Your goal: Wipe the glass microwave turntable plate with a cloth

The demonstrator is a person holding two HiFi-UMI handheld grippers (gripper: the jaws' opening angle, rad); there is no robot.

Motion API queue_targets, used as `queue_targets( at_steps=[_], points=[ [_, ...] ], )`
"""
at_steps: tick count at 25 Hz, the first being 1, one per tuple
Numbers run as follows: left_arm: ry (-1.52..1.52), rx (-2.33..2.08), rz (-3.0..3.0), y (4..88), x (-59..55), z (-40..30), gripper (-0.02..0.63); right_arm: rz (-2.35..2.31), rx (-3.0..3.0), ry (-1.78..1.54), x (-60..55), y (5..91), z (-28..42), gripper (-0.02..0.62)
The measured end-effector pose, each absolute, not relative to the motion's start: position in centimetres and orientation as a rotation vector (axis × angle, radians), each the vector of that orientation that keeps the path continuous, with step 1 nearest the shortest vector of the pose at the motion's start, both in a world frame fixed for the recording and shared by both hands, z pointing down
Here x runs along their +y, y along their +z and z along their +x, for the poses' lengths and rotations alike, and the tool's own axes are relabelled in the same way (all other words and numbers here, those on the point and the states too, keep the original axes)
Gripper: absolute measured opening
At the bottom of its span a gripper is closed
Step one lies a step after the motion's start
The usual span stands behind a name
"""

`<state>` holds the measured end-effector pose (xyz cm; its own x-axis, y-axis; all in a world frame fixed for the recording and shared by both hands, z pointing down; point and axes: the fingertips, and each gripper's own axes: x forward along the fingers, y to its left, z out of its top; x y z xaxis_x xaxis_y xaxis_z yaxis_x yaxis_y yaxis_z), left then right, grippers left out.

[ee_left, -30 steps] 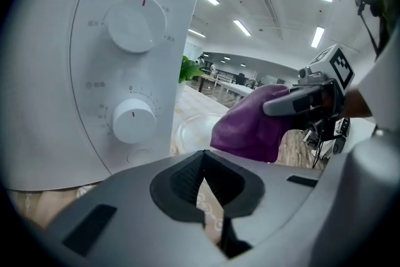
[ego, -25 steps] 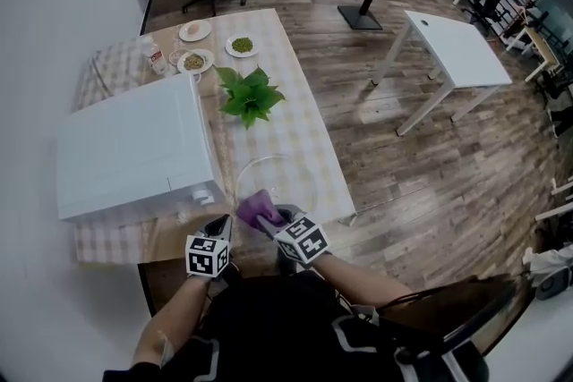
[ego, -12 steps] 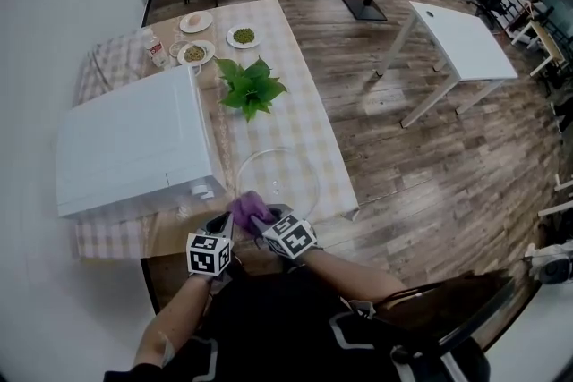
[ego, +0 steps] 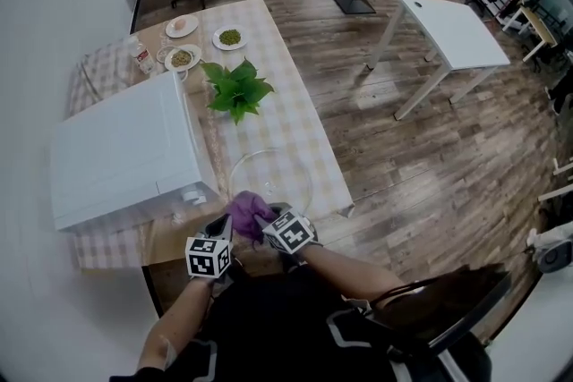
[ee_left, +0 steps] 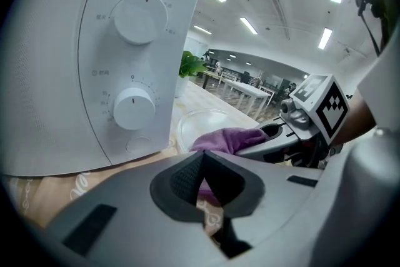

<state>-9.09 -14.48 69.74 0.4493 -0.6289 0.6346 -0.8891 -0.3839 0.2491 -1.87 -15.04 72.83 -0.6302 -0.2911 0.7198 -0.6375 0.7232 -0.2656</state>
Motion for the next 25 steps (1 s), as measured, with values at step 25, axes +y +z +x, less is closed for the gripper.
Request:
queue_targets(
  at_steps=[25],
  points=[
    [0.739, -1.098, 2.311, 69.8, -16.3, -3.9, 0.008, 0.983, -2.136, 0.765, -16.6, 73.9, 8.1, 0.072]
  ],
)
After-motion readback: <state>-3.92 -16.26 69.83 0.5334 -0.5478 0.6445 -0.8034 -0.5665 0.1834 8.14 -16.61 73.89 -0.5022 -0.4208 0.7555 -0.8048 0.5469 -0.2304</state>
